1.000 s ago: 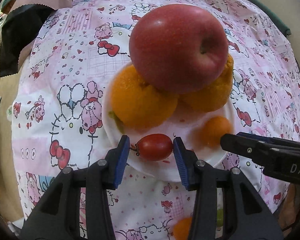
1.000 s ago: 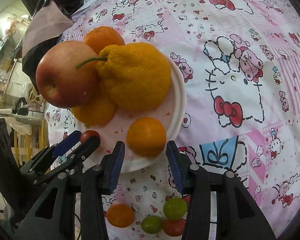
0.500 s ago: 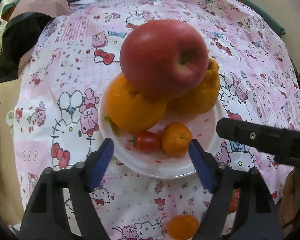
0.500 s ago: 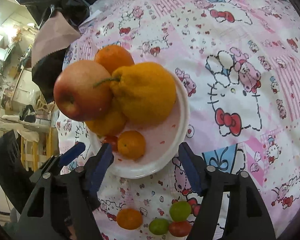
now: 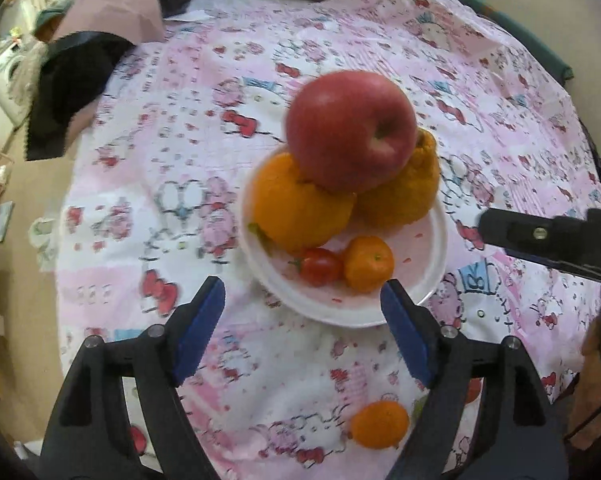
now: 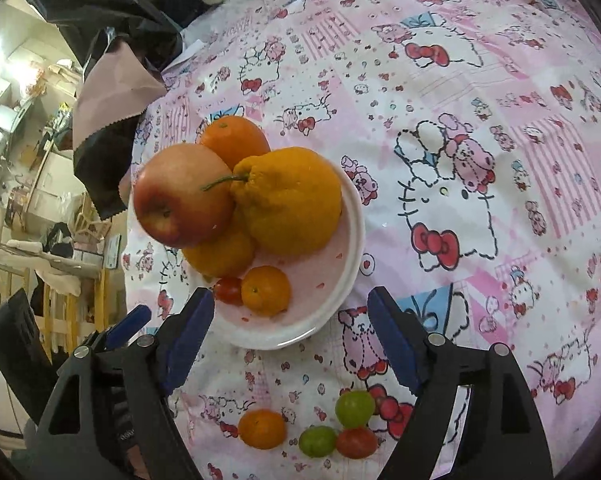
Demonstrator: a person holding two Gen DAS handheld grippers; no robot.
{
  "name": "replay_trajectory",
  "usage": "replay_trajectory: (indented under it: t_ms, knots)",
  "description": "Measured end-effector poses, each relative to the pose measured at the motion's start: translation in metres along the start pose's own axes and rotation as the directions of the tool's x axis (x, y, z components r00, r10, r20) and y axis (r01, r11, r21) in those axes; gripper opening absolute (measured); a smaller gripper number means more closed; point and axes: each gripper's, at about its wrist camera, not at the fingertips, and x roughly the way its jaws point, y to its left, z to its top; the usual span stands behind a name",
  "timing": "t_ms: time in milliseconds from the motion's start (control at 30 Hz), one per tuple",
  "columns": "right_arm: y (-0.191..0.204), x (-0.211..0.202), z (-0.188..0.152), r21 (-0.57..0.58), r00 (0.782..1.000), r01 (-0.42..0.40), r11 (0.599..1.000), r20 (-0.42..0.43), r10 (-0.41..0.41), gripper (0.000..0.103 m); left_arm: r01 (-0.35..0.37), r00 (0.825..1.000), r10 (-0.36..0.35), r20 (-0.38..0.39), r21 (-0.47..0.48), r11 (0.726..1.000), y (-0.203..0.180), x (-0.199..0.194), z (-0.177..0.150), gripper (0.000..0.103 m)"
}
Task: Organize fruits
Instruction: 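Raise both tools away from the plate toward the fruit row, then grasp a mandarin with the left tool while the right tool grasps a red tomato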
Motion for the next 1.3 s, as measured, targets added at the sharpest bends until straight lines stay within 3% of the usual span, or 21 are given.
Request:
replay_trajectory:
  t_ms: [233,633,800,933,1133,1300]
  knots:
    - [0.01,-0.032,-0.018,-0.037,0.999,0.0,0.999,0.049,0.002,0.082,0.001,0.998,0.007,0.063,-0.116,0.993,0.028,-0.043,-0.011,0.078]
    - [0.01,-0.072,-0.056,-0.036,0.996,-0.02,0.999,0.091,0.023,0.082,0.01,0.99,0.01,0.141,-0.144,0.989,0.05,-0.09,-0.036,0.078]
    - [0.004,-0.087,-0.072,0.015,0.991,-0.06,0.998,0.12,0.058,0.082,0.033,0.99,-0.012,0.141,-0.148,0.988,0.048,-0.095,-0.044,0.091]
    - [0.0,-0.087,-0.083,0.055,0.991,-0.081,0.995,0.111,0.074,0.084,0.046,0.99,-0.029,0.139,-0.12,0.992,0.04,-0.097,-0.05,0.094]
    - [0.0,-0.078,-0.088,0.023,0.996,-0.026,0.999,0.087,0.024,0.084,0.055,0.996,-0.045,0.073,-0.137,0.989,0.034,-0.086,-0.06,0.094]
    - [-0.017,-0.063,-0.092,0.065,0.999,0.032,0.997,0.022,-0.034,0.084,0.004,1.0,-0.001,0.023,-0.141,0.99,0.03,-0.07,-0.063,0.094]
